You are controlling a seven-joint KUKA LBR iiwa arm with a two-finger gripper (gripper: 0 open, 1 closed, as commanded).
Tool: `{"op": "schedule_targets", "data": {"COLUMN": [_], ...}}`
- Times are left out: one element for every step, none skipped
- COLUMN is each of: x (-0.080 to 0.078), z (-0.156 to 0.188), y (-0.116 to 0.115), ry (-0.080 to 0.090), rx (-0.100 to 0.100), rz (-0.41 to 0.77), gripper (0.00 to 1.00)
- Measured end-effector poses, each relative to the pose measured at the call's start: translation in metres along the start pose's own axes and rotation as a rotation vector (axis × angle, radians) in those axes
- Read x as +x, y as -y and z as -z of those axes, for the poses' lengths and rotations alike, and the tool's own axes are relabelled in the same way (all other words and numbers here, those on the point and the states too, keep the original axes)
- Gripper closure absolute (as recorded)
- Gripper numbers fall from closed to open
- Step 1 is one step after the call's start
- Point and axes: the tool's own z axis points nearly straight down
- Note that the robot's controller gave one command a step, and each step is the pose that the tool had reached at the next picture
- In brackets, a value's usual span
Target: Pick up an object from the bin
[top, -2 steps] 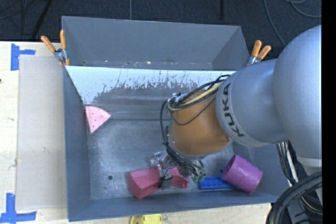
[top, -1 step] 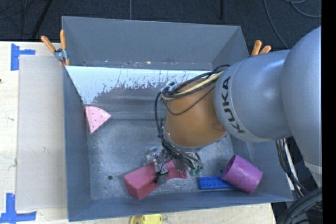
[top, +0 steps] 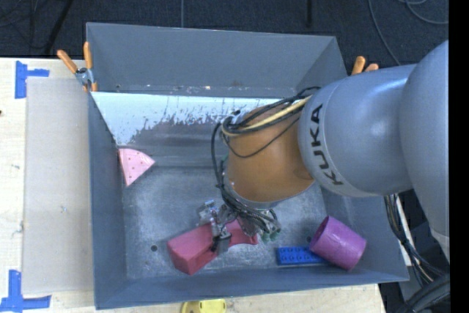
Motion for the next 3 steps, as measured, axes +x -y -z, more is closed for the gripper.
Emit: {"op": "schedule_targets", "data": {"x": [0.014,-0.021,-0.019], "z": [0.030,0.011,-0.024], "y": [0.004,0.007,0.012], "ry": [-0.021,0.003,-0.024], "rx": [-0.002,0.001,-0.003], "rz": [-0.003,0.007,0.012], "gripper": [1.00,1.00,1.00]}}
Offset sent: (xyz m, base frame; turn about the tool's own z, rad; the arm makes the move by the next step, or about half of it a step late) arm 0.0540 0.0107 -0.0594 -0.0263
